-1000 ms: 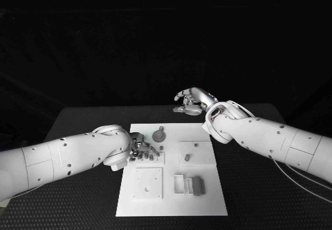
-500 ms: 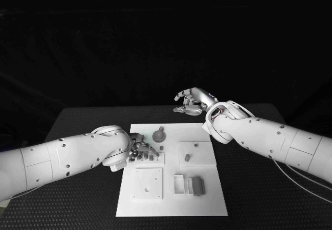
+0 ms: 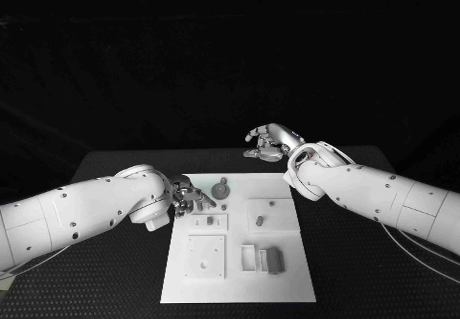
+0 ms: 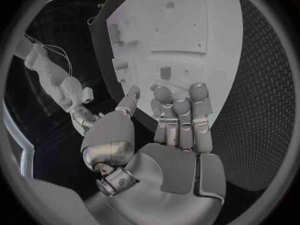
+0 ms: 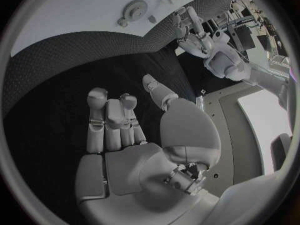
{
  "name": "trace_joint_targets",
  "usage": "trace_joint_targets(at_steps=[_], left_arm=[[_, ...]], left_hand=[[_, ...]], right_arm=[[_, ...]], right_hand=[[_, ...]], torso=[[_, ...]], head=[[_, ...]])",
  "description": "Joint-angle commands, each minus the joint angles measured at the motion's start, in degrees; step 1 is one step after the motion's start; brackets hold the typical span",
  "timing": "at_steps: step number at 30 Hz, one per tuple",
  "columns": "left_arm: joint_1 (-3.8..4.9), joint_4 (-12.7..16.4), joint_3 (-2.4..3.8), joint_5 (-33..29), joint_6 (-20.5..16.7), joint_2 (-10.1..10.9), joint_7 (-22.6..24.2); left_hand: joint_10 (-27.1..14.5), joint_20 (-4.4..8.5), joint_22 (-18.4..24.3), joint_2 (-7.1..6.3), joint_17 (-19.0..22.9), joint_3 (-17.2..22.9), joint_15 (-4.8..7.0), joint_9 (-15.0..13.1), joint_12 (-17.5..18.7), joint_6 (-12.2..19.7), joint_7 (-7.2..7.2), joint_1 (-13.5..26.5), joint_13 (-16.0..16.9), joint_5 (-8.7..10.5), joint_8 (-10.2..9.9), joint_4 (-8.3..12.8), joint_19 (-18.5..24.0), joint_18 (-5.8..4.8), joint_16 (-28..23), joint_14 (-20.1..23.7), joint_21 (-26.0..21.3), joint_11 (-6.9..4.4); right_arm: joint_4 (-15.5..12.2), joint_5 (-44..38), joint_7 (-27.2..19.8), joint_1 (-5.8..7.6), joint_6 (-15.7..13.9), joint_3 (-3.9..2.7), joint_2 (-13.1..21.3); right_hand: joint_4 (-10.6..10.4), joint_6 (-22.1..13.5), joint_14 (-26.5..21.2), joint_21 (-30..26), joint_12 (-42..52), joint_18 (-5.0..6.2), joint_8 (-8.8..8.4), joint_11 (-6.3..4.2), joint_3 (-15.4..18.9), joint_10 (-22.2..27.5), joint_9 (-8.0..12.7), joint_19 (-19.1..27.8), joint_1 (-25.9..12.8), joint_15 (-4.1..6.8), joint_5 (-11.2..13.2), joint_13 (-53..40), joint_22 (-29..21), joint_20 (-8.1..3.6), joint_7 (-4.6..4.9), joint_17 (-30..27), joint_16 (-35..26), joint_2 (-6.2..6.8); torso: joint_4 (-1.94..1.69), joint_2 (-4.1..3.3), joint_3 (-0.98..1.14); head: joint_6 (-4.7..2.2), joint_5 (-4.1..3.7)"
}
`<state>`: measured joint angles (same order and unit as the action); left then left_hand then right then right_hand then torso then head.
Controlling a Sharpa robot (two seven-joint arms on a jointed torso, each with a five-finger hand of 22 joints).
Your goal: Assemble the parts on the task board
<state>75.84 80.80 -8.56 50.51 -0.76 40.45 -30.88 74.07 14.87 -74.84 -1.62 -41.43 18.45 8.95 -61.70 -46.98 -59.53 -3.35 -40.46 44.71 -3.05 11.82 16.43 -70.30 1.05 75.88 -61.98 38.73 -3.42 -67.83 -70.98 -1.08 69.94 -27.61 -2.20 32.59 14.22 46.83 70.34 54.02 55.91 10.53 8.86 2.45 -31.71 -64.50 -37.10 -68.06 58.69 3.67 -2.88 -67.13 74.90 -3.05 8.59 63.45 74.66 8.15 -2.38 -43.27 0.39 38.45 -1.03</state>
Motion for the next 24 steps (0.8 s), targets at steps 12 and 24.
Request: trace_joint_targets(at_steps=[12, 24], left_arm=[[2.92, -11.79, 0.21, 3.98, 3.23, -4.23, -0.5], [3.48, -19.98, 0.2, 14.75, 3.7, -8.84, 0.32]], left_hand=[[-6.82, -2.67, 0.51, 2.28, 2.15, -0.43, -2.46, 8.87, 1.11, 6.69, -2.91, -0.01, -1.26, -0.22, -6.66, -0.41, 0.35, 4.56, -1.62, 0.73, -2.07, 3.13], [-10.42, -4.96, 1.95, 3.22, 4.8, 0.04, -4.63, 15.48, 5.5, 10.68, -5.04, 0.29, -4.14, -0.11, -7.79, -0.22, 3.13, 4.86, -5.25, 3.35, -5.77, 5.26]], right_arm=[[0.23, -0.21, -0.2, 0.01, 0.83, -0.03, -0.12], [0.34, 0.0, -0.1, 0.03, 1.23, -0.03, 0.04]], right_hand=[[0.06, 0.1, -0.43, -0.18, 0.22, 4.47, 0.26, 0.12, 0.4, 0.31, -0.03, -0.09, -0.12, 0.02, 0.15, 0.1, 0.79, -0.42, 0.56, 0.08, -0.15, -0.69], [-0.02, 0.07, -0.44, -0.19, 0.23, 4.47, 0.24, 0.13, 0.43, 0.3, -0.02, -0.1, -0.21, 0.02, 0.15, 0.12, 0.79, -0.41, 0.57, 0.06, -0.17, -0.72]], torso=[[0.19, -0.07, 0.09], [0.09, -0.13, 0.03]], head=[[-0.82, 0.11], [-1.25, 0.07]])
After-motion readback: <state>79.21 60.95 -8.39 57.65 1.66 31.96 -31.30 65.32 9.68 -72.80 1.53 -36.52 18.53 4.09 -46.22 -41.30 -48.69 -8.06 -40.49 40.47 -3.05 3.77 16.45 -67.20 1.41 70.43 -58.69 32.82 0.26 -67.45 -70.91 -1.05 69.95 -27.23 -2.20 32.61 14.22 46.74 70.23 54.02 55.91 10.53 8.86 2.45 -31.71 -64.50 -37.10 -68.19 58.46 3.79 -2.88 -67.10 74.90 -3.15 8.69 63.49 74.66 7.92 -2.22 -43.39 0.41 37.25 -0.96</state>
